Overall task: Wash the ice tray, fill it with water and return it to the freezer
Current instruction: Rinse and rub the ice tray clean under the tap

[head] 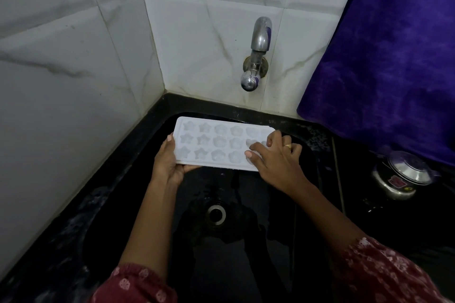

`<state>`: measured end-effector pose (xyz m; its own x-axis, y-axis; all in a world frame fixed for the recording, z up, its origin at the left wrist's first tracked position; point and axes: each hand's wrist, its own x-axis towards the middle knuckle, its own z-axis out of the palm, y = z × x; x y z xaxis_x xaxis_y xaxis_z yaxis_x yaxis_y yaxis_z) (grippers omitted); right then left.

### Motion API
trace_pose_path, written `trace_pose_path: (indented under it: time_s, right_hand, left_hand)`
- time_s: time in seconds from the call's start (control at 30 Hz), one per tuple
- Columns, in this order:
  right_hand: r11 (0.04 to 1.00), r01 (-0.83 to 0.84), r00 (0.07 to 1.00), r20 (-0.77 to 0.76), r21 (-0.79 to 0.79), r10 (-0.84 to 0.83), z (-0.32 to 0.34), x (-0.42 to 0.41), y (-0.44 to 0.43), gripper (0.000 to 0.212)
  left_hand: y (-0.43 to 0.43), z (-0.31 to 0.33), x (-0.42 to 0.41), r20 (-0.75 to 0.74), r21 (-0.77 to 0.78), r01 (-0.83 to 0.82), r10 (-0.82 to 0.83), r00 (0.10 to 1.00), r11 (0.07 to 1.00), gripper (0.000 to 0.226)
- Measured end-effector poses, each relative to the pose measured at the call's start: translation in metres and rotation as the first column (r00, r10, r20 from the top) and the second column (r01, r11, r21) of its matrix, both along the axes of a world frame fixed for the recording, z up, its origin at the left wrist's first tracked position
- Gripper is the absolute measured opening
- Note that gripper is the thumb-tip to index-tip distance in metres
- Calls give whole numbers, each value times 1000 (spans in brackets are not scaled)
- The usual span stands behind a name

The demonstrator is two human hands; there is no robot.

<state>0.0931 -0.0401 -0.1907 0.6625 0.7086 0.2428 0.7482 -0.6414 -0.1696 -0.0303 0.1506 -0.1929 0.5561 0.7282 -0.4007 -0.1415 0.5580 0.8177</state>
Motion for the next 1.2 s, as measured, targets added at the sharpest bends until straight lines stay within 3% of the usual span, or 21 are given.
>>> trace_pose_path:
  time_s: [0.13, 0.3, 0.8, 1.2]
  right_hand:
    - [998, 24, 999, 35, 56, -26, 7, -1, 5, 39]
    - [996, -90, 995, 52, 4, 90, 12, -10, 18, 38]
    - [996, -51, 997, 54, -80, 56, 10, -4, 21, 42]
    - [997, -67, 998, -15, -39, 67, 12, -4, 17, 40]
  left_hand:
    - [0, 1, 1, 2, 4, 1, -1, 1000, 1000, 22]
    - [-2, 4, 3, 4, 10, -8, 8, 1000, 1000, 23]
    - [-5, 10, 4, 4, 10, 12, -12, 1000, 1000, 24]
    - [-7, 8, 3, 6, 7, 14, -14, 1000, 1000, 22]
